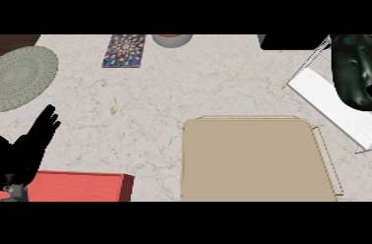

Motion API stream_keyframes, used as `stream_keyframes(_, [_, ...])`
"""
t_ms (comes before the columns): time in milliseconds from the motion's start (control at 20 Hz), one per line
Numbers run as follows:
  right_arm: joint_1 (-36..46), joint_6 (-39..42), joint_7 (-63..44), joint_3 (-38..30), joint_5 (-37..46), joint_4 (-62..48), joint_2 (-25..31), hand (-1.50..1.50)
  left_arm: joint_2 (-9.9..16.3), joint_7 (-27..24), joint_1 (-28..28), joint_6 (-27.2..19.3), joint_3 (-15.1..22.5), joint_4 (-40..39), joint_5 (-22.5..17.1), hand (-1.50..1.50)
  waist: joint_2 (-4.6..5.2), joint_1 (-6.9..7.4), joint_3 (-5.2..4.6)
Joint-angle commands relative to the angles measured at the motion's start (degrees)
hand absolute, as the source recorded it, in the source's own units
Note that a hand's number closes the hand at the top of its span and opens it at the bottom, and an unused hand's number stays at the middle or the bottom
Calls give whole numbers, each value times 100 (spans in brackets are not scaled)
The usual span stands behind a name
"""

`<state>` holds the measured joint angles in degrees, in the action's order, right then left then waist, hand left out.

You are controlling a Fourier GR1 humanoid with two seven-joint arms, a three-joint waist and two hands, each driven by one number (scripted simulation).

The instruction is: Pick the croissant from the tray and place it in the tiered shelf

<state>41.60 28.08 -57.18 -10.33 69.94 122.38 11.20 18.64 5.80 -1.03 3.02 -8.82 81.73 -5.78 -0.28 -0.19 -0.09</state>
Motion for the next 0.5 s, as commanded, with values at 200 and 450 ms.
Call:
stream_keyframes(200, [1044, 1023, -297, -731, 48, -1132, 668, 150, 133, -154, 223, 162, -203, -338, -68, 0, 25, 8, -1])
stream_keyframes(450, [1326, 730, 92, -969, 226, -1936, 1101, 150, -125, 140, 150, -35, 66, -34, 136, 0, 31, 57, 5])
